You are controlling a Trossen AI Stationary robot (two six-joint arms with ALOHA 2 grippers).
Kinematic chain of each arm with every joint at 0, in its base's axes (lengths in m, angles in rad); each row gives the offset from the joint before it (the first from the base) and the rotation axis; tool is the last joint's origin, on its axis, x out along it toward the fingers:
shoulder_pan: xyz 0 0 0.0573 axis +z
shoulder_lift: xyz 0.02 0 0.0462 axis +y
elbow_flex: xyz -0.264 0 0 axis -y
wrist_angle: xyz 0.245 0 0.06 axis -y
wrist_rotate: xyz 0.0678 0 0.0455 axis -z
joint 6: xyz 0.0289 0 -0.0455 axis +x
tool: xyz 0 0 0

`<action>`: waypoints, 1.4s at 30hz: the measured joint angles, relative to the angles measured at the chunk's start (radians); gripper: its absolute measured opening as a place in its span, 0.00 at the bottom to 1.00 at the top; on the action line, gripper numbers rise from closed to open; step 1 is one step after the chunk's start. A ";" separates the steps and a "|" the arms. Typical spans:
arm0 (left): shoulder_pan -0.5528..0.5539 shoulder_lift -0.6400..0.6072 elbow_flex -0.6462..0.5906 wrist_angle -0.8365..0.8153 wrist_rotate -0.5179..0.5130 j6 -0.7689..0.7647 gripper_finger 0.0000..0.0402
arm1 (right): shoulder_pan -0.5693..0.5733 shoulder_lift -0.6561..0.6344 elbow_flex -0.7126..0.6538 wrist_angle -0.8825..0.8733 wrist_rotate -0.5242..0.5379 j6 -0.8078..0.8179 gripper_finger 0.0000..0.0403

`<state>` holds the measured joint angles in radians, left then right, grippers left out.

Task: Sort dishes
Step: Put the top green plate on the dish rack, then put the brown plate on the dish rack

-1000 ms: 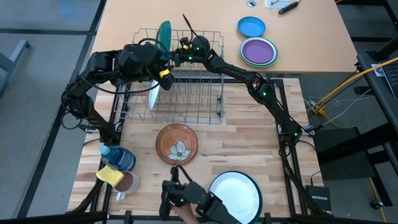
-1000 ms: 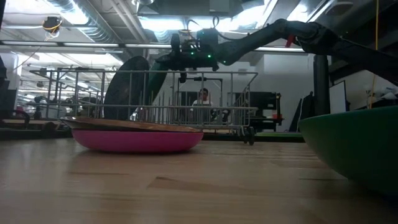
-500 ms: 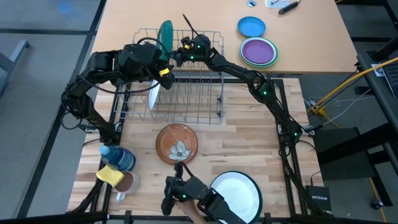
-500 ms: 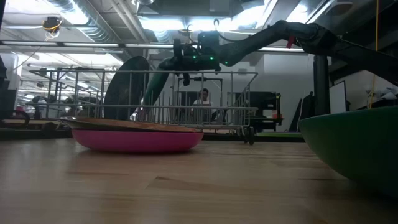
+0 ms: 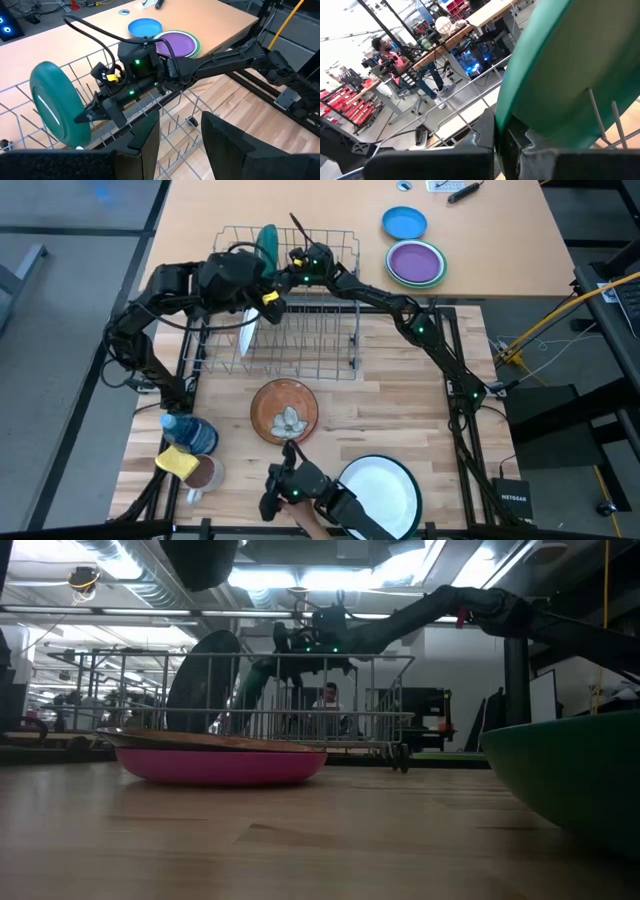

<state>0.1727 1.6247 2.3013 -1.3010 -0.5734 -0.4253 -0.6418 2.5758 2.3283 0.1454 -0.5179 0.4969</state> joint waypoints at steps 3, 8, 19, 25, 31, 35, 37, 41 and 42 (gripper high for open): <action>0.000 0.014 0.000 -0.003 0.000 0.013 0.33 | 0.001 0.001 0.000 0.005 0.015 0.000 0.02; 0.000 0.043 0.000 0.000 0.000 0.042 0.33 | 0.001 0.002 0.000 0.020 0.047 0.004 0.03; 0.000 0.064 -0.001 0.002 0.000 0.048 0.33 | -0.002 0.003 -0.002 0.029 0.118 0.004 0.14; 0.000 0.064 -0.001 0.002 0.000 0.048 0.33 | -0.001 0.004 -0.002 0.029 0.117 0.066 0.16; 0.000 0.064 -0.001 0.002 0.000 0.048 0.33 | -0.001 0.004 -0.002 0.013 0.101 0.148 0.22; 0.000 0.064 -0.001 0.002 0.000 0.047 0.33 | -0.002 0.004 -0.003 0.006 0.061 0.224 0.30; 0.000 0.064 0.000 0.003 0.000 0.047 0.33 | -0.002 0.004 -0.003 0.006 0.053 0.263 0.34; 0.000 0.064 0.000 0.003 0.000 0.041 0.33 | -0.006 0.004 -0.003 0.007 0.009 0.320 0.39; 0.000 0.064 0.000 0.002 0.000 0.041 0.33 | -0.008 0.004 -0.003 0.007 -0.012 0.322 0.40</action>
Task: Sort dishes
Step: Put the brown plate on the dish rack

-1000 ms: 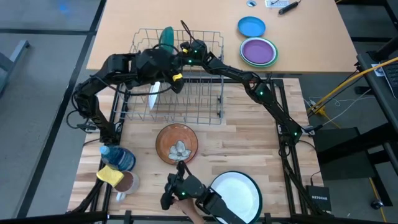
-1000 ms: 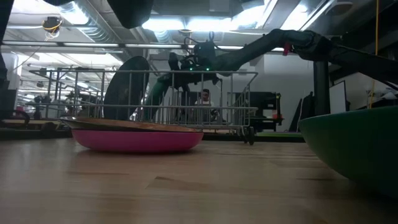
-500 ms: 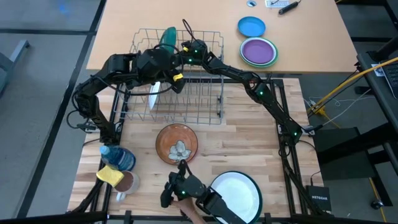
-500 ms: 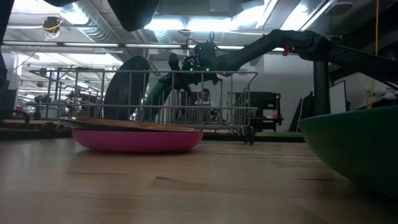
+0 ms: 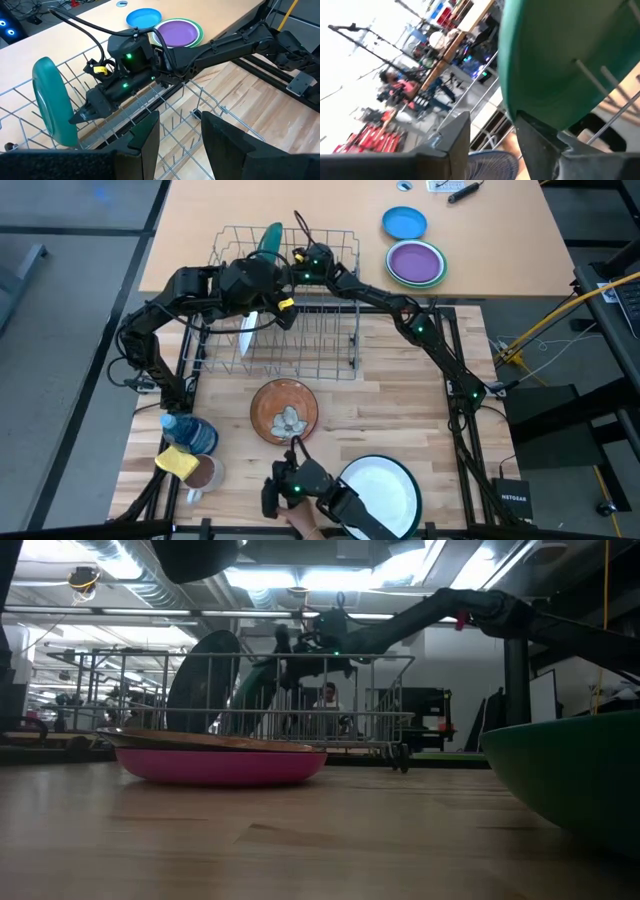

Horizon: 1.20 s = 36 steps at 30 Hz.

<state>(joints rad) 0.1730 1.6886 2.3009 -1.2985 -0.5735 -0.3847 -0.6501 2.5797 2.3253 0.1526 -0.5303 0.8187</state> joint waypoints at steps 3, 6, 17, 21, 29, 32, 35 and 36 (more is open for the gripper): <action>0.000 0.000 0.000 0.000 0.000 0.000 0.33 | -0.011 0.000 0.000 -0.003 -0.071 0.028 0.41; 0.000 0.000 0.000 0.000 0.000 -0.001 0.33 | -0.024 0.000 0.000 -0.008 -0.147 0.102 0.42; 0.000 0.000 0.000 0.000 0.000 -0.001 0.33 | -0.070 0.000 0.000 -0.026 -0.462 0.147 0.42; 0.000 -0.001 0.000 0.000 0.000 -0.001 0.33 | -0.074 0.000 0.000 -0.025 -0.545 0.177 0.42; -0.001 -0.015 0.000 -0.003 0.001 0.025 0.33 | -0.071 -0.019 0.000 -0.024 -0.640 0.180 0.42; -0.001 -0.032 0.001 -0.008 0.001 0.025 0.33 | -0.071 -0.051 0.000 -0.022 -0.648 0.180 0.42; -0.002 -0.049 0.001 -0.010 0.000 0.025 0.33 | -0.077 -0.093 0.000 -0.021 -0.668 0.180 0.42; -0.003 -0.056 0.002 -0.013 0.001 0.025 0.33 | -0.078 -0.106 0.000 -0.020 -0.673 0.180 0.42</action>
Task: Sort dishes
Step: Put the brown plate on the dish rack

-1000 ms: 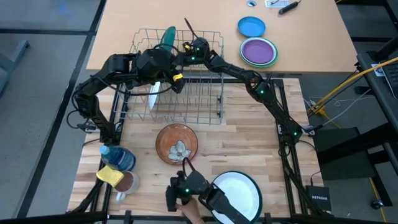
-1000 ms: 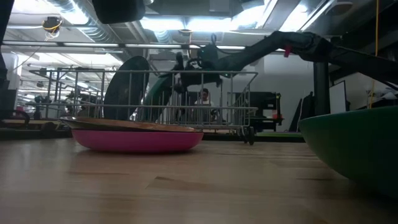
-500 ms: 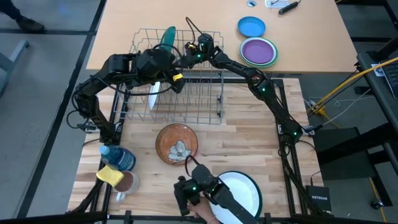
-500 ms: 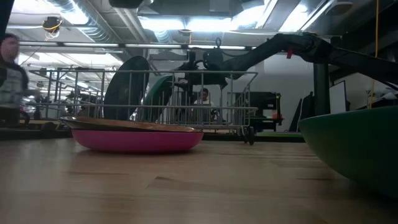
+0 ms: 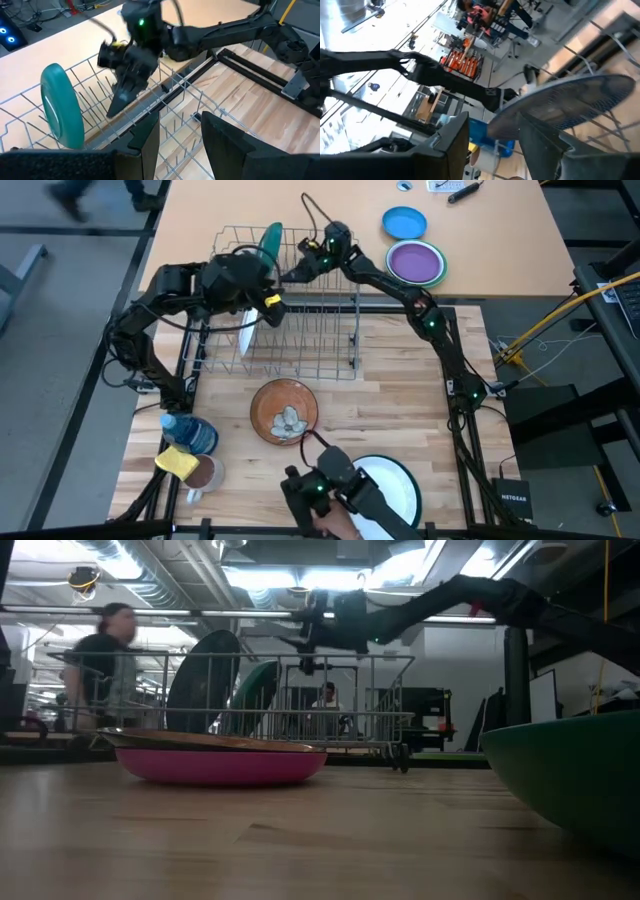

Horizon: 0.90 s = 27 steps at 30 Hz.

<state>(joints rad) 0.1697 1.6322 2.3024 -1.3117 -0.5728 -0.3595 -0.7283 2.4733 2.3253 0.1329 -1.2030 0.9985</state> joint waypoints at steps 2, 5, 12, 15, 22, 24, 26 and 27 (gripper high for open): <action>0.000 -0.005 0.000 -0.027 0.001 0.000 0.33 | -0.001 -0.028 0.000 -0.002 -0.019 -0.003 0.42; 0.000 -0.011 0.000 -0.083 0.024 -0.018 0.33 | 0.000 -0.072 0.000 -0.004 -0.054 -0.004 0.42; 0.000 -0.011 0.000 -0.267 0.187 -0.070 0.33 | 0.010 -0.185 0.000 -0.030 -0.101 0.001 0.42; 0.000 -0.017 -0.001 -0.258 0.230 -0.040 0.33 | 0.017 -0.237 0.000 -0.039 -0.100 -0.007 0.42; 0.002 -0.054 -0.001 -0.259 0.231 0.087 0.33 | 0.036 -0.343 0.001 -0.159 -0.099 -0.075 0.42; 0.002 -0.069 -0.001 -0.259 0.231 0.103 0.33 | 0.044 -0.380 0.001 -0.289 -0.088 -0.163 0.42; 0.002 -0.087 -0.001 -0.259 0.231 0.106 0.33 | 0.050 -0.425 0.001 -0.488 -0.048 -0.305 0.42; 0.002 -0.097 -0.001 -0.259 0.231 0.105 0.33 | 0.058 -0.447 0.001 -0.606 -0.006 -0.391 0.42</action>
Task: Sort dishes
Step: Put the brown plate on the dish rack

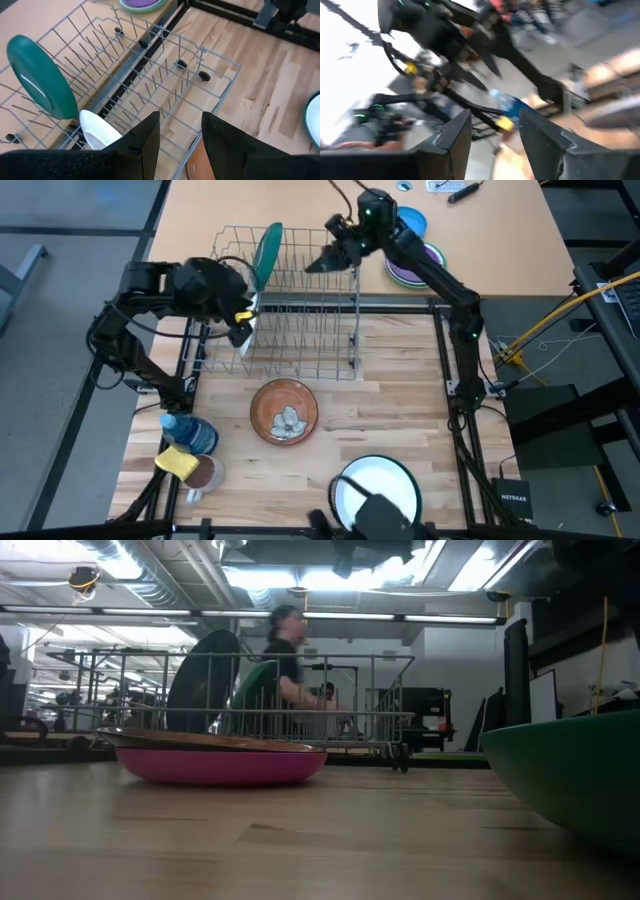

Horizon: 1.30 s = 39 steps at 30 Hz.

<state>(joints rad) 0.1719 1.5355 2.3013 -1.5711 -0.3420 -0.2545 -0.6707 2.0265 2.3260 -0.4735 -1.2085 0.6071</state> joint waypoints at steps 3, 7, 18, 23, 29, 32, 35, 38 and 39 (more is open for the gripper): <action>-0.003 -0.017 0.000 0.000 -0.001 -0.031 0.33 | 0.026 -0.071 0.000 -0.394 0.201 -0.273 0.42; -0.023 -0.019 0.000 0.000 -0.001 -0.060 0.33 | 0.097 -0.155 0.000 -0.794 0.544 -0.480 0.42; -0.081 0.084 0.000 0.003 -0.001 -0.050 0.33 | 0.394 -0.273 -0.033 -1.097 0.945 -0.424 0.42; -0.095 0.159 0.000 0.004 0.012 -0.002 0.33 | 0.507 -0.283 -0.097 -1.095 1.001 -0.437 0.42; -0.114 0.199 0.000 0.001 0.069 0.061 0.33 | 0.554 -0.314 -0.195 -1.094 1.075 -0.431 0.42; -0.115 0.187 0.000 0.001 0.074 0.051 0.33 | 0.554 -0.373 -0.280 -1.096 1.076 -0.430 0.42; -0.114 0.167 0.000 0.001 0.074 0.021 0.33 | 0.553 -0.463 -0.405 -1.098 1.090 -0.406 0.42; -0.114 0.160 0.000 0.000 0.074 -0.024 0.33 | 0.553 -0.558 -0.549 -1.096 1.097 -0.361 0.42; -0.117 0.160 0.000 0.000 0.074 -0.040 0.33 | 0.553 -0.590 -0.600 -1.094 1.096 -0.342 0.42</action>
<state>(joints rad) 0.0545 1.6956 2.3008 -1.5706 -0.2684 -0.2947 -0.1173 1.4367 1.7262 -1.5671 -0.1129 0.2655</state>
